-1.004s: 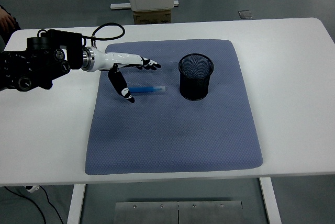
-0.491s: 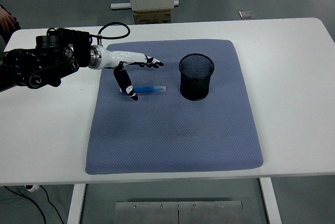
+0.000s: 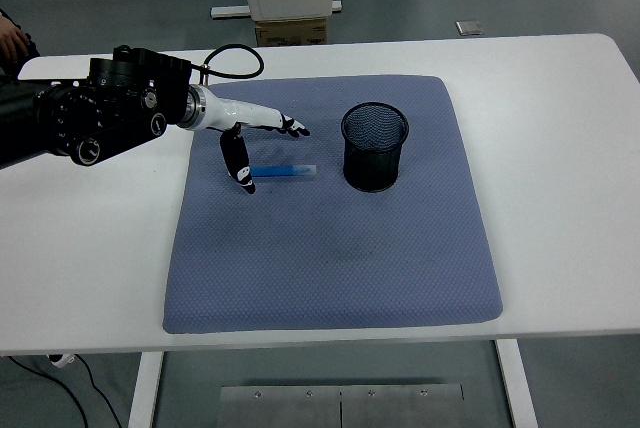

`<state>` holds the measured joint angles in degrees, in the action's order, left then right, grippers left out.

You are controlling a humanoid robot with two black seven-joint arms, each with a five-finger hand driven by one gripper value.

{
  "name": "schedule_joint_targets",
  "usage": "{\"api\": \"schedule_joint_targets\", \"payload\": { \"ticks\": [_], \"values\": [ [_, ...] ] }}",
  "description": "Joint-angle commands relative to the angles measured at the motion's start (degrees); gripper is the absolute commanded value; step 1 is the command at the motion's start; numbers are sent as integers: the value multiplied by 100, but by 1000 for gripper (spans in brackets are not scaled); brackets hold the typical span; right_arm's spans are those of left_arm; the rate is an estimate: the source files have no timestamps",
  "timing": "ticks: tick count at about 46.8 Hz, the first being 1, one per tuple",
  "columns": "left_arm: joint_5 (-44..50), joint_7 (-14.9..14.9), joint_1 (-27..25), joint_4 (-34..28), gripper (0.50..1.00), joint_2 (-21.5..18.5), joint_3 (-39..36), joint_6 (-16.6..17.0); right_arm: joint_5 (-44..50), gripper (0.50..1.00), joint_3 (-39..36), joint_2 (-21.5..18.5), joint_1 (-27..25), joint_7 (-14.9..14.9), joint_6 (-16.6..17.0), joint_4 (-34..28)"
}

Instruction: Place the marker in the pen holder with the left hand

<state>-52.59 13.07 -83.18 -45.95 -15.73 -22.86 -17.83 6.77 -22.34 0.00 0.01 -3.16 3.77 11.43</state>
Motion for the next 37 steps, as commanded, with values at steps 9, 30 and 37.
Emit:
{"api": "schedule_joint_targets", "payload": {
  "ticks": [9,30,37],
  "values": [
    [-6,11,3,-10,1000,9,-8,-28,0,1000,1,0,-1,0,1,0],
    [-6,11,21,-37,950,97,-412,-28,0,1000,1,0,-1,0,1,0],
    [-6,38,12,-37,895,97,-421,-19,0,1000,1,0,-1,0,1,0]
  ]
}}
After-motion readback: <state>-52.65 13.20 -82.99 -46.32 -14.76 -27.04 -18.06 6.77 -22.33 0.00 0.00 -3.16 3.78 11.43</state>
